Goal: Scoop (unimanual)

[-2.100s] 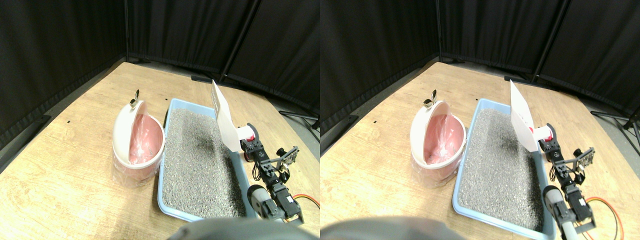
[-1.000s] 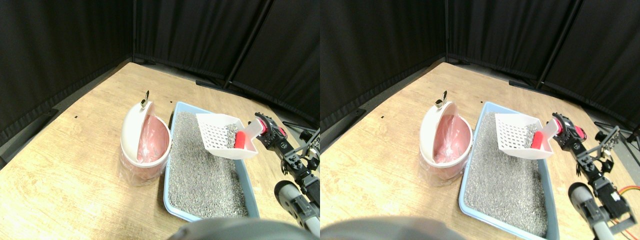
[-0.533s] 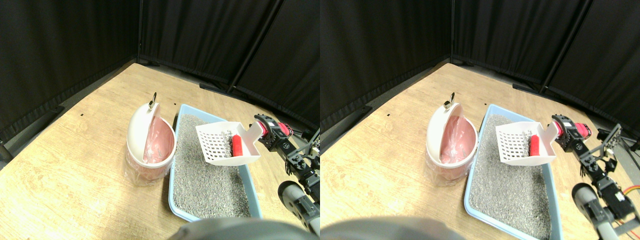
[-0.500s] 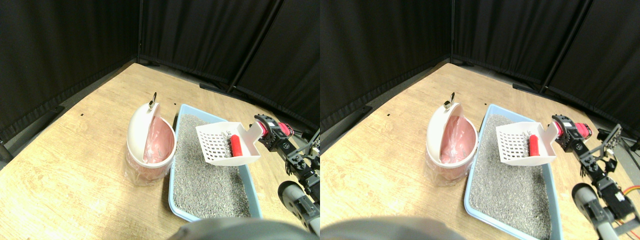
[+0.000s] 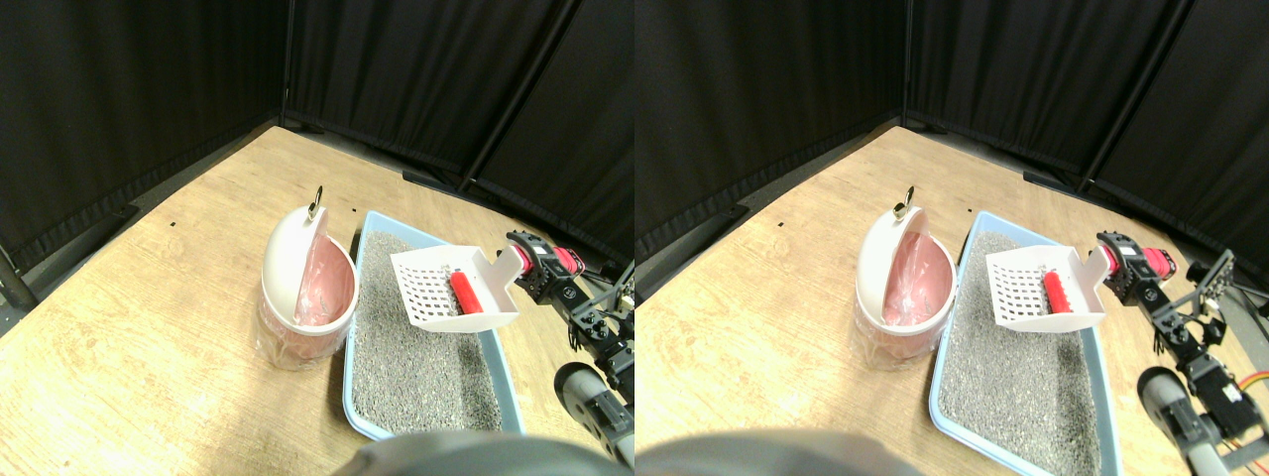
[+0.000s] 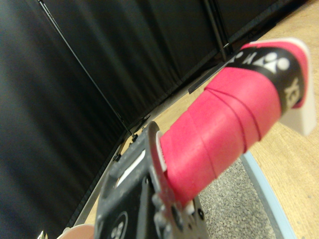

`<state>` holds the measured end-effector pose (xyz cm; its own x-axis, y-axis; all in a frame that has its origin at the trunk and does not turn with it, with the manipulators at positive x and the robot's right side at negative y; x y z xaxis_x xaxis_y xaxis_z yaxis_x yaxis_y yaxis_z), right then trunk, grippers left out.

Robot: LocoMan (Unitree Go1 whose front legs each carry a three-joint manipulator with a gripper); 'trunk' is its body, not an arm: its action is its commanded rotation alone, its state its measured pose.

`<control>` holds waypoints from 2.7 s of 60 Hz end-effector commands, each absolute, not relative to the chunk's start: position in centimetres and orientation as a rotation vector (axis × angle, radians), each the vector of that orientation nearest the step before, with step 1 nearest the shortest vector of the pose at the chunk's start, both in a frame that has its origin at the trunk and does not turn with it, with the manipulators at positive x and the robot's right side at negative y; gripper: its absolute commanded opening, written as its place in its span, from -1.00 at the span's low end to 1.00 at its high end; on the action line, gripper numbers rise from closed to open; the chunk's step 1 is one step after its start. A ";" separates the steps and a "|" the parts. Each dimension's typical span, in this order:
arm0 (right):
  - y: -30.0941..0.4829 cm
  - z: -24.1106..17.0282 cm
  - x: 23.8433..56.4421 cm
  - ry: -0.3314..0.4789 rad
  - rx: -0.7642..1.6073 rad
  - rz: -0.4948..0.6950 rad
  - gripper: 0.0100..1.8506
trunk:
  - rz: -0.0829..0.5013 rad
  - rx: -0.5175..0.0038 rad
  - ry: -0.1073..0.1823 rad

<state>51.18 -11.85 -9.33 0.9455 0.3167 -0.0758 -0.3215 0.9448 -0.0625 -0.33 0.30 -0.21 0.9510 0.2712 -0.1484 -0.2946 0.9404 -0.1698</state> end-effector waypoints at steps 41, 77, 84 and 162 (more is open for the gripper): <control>-8.6 -8.9 51.8 0.051 -0.047 0.430 -0.95 | 0.396 -0.212 0.116; -6.9 -8.4 53.2 0.079 -0.158 0.510 -0.95 | 0.435 -0.214 0.093; -6.3 -8.1 53.5 0.104 -0.209 0.500 -0.95 | 0.436 -0.214 0.094; -9.4 -8.5 55.2 0.100 -0.059 0.343 -0.95 | 0.361 -0.187 0.122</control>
